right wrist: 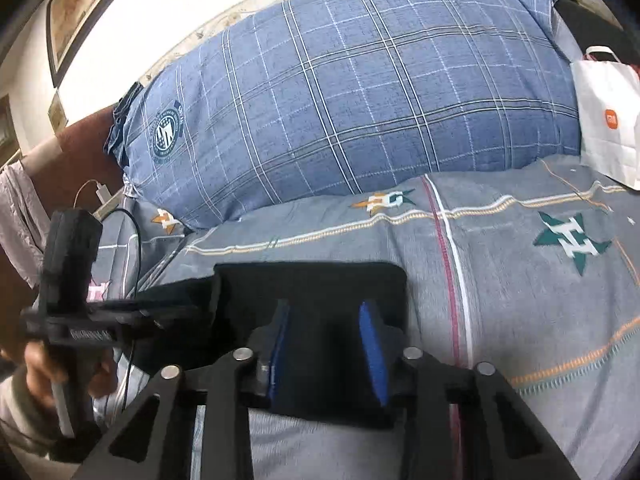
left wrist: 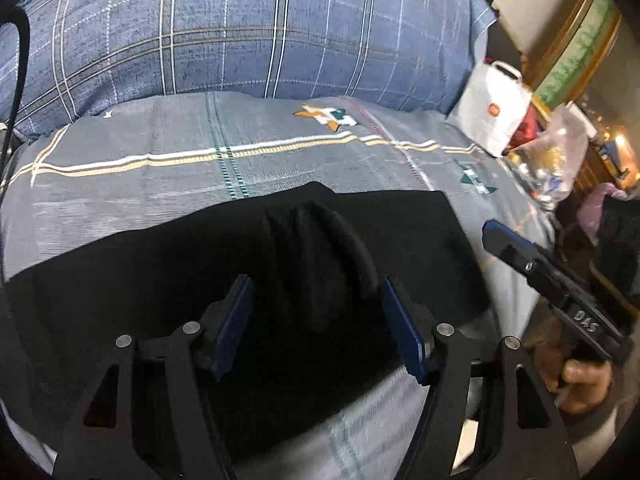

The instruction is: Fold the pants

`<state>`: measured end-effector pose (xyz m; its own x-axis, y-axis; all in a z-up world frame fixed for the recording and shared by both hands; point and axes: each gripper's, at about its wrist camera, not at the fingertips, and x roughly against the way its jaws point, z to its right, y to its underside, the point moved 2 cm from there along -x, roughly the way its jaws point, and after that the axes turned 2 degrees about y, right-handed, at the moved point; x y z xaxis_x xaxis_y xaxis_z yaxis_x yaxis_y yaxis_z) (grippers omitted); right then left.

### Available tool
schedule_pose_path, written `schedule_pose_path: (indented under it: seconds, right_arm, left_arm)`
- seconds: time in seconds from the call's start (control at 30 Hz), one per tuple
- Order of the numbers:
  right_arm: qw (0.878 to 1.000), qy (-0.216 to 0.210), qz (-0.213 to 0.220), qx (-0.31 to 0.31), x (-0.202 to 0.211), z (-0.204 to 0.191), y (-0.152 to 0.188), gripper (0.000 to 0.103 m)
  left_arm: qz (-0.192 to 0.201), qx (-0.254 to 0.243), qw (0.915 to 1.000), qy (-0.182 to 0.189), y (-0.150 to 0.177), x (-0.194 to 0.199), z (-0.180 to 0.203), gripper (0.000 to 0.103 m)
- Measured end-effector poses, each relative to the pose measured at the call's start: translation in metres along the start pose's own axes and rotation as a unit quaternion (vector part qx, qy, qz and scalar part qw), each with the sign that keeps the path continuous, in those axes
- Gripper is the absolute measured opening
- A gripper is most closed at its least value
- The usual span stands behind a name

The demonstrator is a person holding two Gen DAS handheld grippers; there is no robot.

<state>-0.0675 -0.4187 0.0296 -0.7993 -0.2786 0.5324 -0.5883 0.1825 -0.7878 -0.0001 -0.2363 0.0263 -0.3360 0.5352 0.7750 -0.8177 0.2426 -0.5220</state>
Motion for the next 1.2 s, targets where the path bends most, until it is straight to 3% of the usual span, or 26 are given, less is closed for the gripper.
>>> schedule_pose_path:
  seconds: [0.1, 0.23, 0.37, 0.57, 0.77, 0.9, 1.2]
  right_arm:
    - [1.000, 0.016, -0.017, 0.019, -0.020, -0.004, 0.002, 0.023]
    - [0.997, 0.045, -0.057, 0.029, -0.062, 0.005, 0.015, 0.021]
    - [0.998, 0.042, -0.047, 0.017, -0.051, 0.006, 0.011, 0.021]
    - [0.998, 0.037, -0.034, 0.038, -0.021, -0.009, 0.013, 0.021]
    - [0.996, 0.036, -0.062, 0.048, -0.021, -0.019, 0.037, 0.021]
    - [0.994, 0.041, -0.078, 0.068, -0.026, -0.022, 0.051, 0.021]
    - [0.995, 0.015, -0.072, 0.062, -0.024, -0.034, 0.038, 0.022]
  left_arm:
    - [-0.007, 0.035, 0.9993, -0.009, 0.003, -0.014, 0.000, 0.066]
    - [-0.001, 0.027, 0.9990, -0.036, 0.005, -0.017, 0.007, 0.063]
    - [0.006, 0.050, 0.9986, -0.016, 0.005, -0.002, 0.000, 0.063]
    - [0.054, 0.048, 0.9972, -0.021, -0.007, 0.031, -0.001, 0.063]
    - [0.048, 0.046, 0.9970, -0.039, -0.020, 0.006, 0.003, 0.063]
    - [0.024, 0.061, 0.9950, -0.076, -0.013, -0.015, -0.009, 0.063]
    - [0.035, 0.052, 0.9942, -0.088, 0.002, 0.012, -0.012, 0.063]
